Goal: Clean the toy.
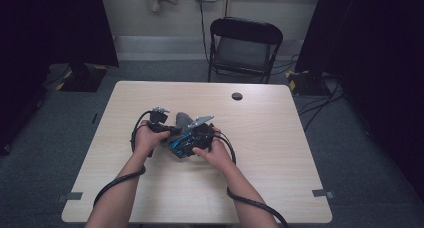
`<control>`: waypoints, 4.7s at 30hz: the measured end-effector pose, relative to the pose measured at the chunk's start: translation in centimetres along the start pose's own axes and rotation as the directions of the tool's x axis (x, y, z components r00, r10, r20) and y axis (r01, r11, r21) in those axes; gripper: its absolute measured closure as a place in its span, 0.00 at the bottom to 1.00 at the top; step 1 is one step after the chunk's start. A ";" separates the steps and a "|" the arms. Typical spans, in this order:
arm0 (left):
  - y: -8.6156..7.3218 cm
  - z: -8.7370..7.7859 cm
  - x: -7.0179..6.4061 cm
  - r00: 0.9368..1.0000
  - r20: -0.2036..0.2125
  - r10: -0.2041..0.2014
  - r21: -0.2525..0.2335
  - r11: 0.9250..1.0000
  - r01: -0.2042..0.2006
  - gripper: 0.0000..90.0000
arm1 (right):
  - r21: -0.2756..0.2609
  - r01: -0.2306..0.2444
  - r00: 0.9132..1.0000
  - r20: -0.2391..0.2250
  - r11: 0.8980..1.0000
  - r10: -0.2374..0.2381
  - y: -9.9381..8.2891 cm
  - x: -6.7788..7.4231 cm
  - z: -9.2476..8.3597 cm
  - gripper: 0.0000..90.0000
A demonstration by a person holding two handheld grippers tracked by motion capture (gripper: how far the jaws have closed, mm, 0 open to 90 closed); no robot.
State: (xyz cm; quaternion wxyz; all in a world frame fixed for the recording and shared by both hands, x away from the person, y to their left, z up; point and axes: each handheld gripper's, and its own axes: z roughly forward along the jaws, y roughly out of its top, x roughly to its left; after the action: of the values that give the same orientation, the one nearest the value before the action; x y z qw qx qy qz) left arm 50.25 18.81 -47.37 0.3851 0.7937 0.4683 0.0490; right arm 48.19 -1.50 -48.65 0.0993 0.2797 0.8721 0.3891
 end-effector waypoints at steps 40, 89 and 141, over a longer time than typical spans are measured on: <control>-3.2 -5.8 1.8 1.000 -0.021 -0.008 0.028 1.000 0.008 0.84 | 0.004 0.001 1.000 -0.001 1.000 -0.001 0.1 0.0 0.0 0.00; 3.2 3.9 -1.2 0.999 -0.013 0.042 -0.027 0.999 -0.042 0.83 | 0.005 0.002 1.000 -0.004 1.000 -0.002 0.1 -0.1 0.0 0.00; 1.4 0.7 -0.5 0.995 0.045 0.083 0.031 0.996 -0.085 0.84 | 0.011 0.005 1.000 -0.007 1.000 -0.005 0.2 0.2 0.1 0.00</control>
State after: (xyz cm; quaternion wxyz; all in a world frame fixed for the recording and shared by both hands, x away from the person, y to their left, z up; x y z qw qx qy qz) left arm 51.22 17.63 -46.79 0.3798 0.8198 0.4266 0.0401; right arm 48.11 -1.23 -48.56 0.0959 0.2765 0.8752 0.3851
